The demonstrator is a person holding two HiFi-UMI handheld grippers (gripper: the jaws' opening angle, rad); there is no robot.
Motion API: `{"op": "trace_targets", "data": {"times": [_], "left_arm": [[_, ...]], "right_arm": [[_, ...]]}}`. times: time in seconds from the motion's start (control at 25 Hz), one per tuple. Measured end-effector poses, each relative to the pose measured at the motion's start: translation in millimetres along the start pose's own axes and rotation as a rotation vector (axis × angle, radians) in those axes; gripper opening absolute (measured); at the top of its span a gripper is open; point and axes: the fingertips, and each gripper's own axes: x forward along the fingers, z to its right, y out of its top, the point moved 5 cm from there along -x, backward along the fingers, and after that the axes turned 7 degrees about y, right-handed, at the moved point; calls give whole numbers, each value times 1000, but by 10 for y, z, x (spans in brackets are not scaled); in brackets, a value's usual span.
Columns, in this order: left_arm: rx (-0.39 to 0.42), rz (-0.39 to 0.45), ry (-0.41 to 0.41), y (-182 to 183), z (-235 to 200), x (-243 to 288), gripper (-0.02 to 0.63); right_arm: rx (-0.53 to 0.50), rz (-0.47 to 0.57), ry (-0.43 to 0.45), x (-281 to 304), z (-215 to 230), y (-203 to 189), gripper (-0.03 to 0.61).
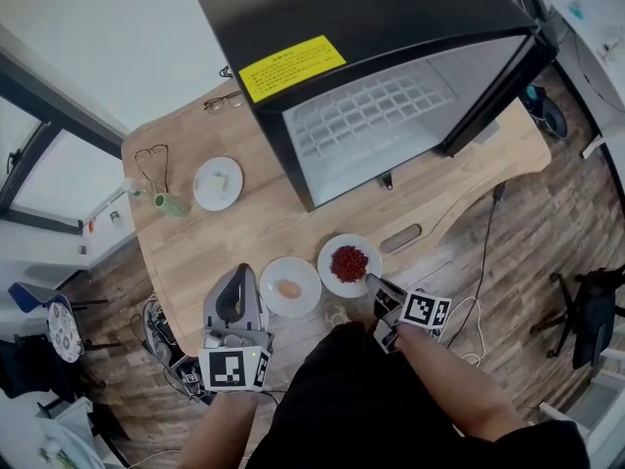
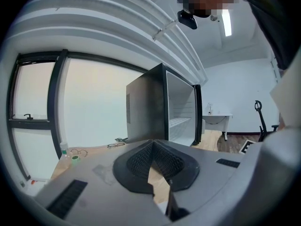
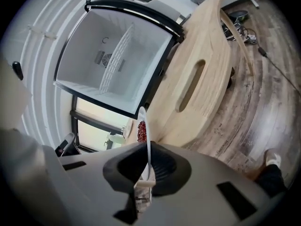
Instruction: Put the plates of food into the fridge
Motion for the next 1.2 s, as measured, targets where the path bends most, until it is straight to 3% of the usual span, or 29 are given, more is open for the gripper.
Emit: {"op": "trace_targets", "data": {"times": [0.44,1.2], "left_arm": [[-20,46,-23,165,120,144,3],[-23,143,30,712,128,387,3]], "right_arm": [[-70,75,36,-248,-461,495,31],[-172,91,135,-257,-1093,1250,31]]}}
